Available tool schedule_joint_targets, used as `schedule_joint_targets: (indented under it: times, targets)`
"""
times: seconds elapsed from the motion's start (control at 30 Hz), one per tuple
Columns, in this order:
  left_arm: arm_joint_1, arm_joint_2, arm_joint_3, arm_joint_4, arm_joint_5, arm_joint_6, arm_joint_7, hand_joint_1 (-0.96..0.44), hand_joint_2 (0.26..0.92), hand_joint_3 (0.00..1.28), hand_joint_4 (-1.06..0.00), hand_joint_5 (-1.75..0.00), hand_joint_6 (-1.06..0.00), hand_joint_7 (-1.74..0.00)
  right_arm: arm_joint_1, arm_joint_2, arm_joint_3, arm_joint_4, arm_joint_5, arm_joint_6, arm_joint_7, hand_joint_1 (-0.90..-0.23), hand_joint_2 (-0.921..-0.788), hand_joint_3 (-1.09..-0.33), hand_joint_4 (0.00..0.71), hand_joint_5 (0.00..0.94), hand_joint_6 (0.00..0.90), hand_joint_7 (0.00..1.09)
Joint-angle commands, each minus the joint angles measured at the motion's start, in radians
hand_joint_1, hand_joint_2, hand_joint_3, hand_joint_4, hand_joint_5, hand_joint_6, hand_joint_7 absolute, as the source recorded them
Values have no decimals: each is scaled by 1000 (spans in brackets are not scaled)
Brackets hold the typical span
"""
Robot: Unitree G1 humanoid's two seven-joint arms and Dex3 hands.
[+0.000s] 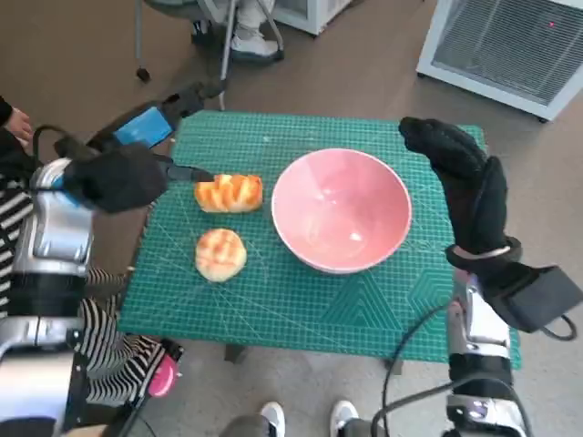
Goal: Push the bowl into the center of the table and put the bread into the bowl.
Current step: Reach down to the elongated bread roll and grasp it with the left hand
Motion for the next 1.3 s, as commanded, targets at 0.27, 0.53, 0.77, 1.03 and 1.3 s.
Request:
schedule_joint_targets:
  times: [0.27,0.53,0.77,1.03,1.3]
  targets:
    - [-139,-60,-101,177,65,75,-27,10,729,14,-38,0,-138,-36,15,-1,-4,18,11,5,0,-808,-921,-696,177,2,62,481]
    - [-217,-104,-172,314,127,104,-10,-74,727,11,-34,0,-147,-25,21,-5,-7,6,15,11,0,-808,-921,-695,181,3,64,486]
    - [-267,-141,-221,430,172,123,16,-146,727,9,-37,-1,-150,-17,26,-6,-10,7,18,11,2,-808,-921,-694,182,3,63,488]
    - [-309,-190,-262,556,210,152,60,-191,727,7,-40,-2,-163,-17,26,-9,-12,15,16,9,-2,-805,-921,-692,183,3,63,489]
    - [-308,-222,-299,627,241,166,99,-221,730,6,-43,-2,-179,-18,25,-9,-16,16,14,10,-6,-805,-921,-691,184,3,64,489]
